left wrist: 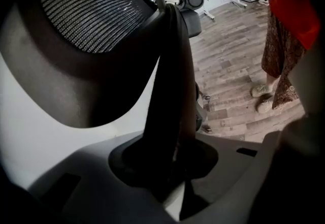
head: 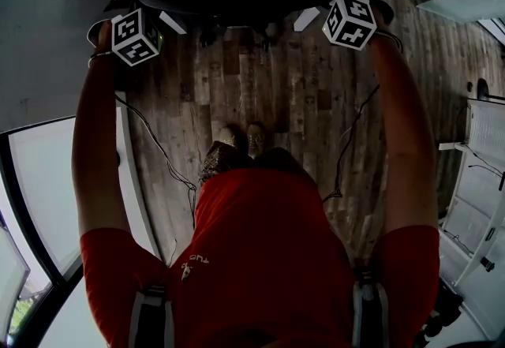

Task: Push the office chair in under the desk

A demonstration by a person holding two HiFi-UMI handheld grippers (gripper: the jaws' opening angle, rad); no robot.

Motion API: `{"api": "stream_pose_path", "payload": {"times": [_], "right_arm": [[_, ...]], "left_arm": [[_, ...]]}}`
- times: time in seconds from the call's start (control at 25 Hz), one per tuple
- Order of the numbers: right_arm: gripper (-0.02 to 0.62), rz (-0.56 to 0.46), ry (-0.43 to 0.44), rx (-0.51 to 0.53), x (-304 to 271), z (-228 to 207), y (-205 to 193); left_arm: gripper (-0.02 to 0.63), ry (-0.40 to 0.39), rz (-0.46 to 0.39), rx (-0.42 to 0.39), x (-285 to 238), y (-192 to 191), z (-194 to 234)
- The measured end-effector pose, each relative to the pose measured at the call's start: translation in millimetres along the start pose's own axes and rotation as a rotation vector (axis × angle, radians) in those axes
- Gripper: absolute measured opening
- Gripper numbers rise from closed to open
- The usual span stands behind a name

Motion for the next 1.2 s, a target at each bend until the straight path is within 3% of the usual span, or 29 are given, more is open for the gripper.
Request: {"api": "stream_pose_path", "payload": {"times": [0.6,0.88,1.2], "right_arm": [[0.164,-0.005,-0.015,0.000,-9.1,-19.8,-7.8],[0.193,0.022,-0.067,0.010,-2.7,-17.8,-7.0],[0.209,0.016,-0.125,-0.047,39.4,-9.0,-12.2]], "left_arm": [[0.127,0.020,-0.034,0.017,-10.8,4.4,12.6],[0.245,0.049,-0.059,0.048,-4.2,4.2,4.5],[0.272,0.151,-0.129,0.102,32.1,10.4,6.4]]}}
Point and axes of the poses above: the fingertips, and each gripper's own axes: x backward along the fingers, z to its left, y out of its top, the point moved 5 cm from there along x, backward along the fingers, and after that the axes turned 1 degree about x, right-handed, at the moved point
